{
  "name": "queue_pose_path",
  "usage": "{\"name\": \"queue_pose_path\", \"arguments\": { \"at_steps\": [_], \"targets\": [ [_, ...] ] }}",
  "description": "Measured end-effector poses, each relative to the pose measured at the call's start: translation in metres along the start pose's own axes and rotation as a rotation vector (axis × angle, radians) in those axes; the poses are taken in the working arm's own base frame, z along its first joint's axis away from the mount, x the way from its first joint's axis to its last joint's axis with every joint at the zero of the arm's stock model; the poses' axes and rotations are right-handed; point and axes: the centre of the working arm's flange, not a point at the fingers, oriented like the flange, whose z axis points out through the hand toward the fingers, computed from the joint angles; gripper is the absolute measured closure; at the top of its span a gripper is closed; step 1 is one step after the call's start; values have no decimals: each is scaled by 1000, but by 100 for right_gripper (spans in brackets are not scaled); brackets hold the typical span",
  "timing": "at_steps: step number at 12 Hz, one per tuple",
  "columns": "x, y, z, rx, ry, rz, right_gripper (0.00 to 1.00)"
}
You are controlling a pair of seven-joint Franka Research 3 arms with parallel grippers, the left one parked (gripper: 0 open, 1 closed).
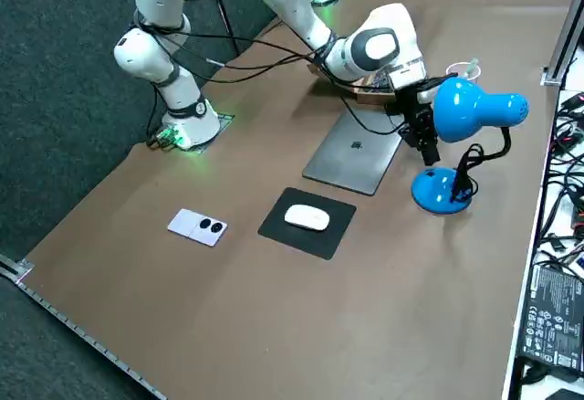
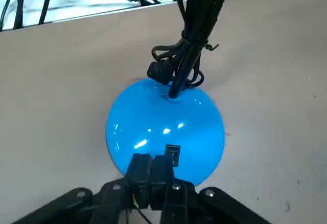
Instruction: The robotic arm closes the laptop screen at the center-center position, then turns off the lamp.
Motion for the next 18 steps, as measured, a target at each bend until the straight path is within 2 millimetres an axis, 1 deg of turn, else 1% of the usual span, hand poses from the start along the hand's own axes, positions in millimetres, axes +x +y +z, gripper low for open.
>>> {"name": "queue_pose_path", "arguments": {
  "at_steps": [11,18],
  "targets": [
    [0,6,14,11,1,-3,98],
    [3,8,16,25,10,-4,98]
  ]
}}
